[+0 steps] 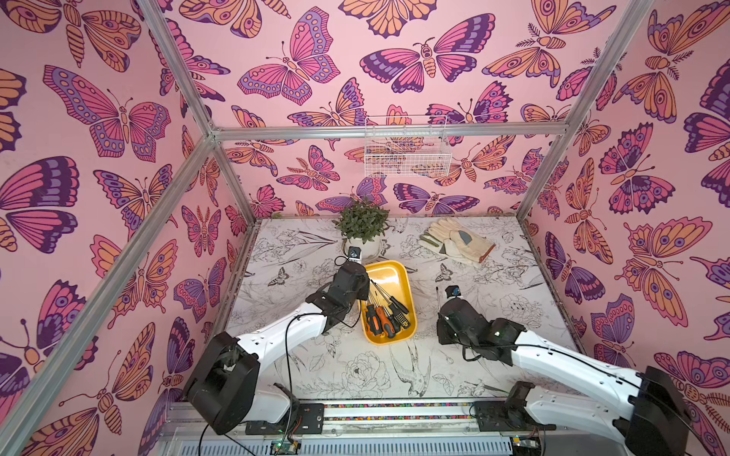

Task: Take out the screwdriver from the storage box
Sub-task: Pick up the screwdriver from the storage box, then place the screwdriver at the center of the board.

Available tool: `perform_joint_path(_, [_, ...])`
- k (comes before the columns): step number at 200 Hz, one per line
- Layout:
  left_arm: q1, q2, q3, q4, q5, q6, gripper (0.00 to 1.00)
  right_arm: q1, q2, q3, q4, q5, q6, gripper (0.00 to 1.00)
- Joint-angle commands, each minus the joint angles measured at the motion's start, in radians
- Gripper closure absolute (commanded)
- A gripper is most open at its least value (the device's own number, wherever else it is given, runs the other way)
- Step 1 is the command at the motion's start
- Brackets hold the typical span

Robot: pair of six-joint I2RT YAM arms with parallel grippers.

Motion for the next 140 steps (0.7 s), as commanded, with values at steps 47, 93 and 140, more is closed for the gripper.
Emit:
perform_joint_path(47, [-0.002,0.015,0.020,0.027,-0.063,0.087,1.00,-0.034,0.236,0.113,0.103,-0.174,0.030,1.00])
perform_joint_path(93, [0.014,0.019,0.017,0.036,-0.045,0.089,1.00,-0.040,0.353,0.172,0.131,-0.211,0.042,1.00])
perform_joint_path(140, [0.030,-0.004,-0.009,0.042,-0.031,0.087,1.00,-0.068,0.419,0.191,0.134,-0.214,0.061,1.00])
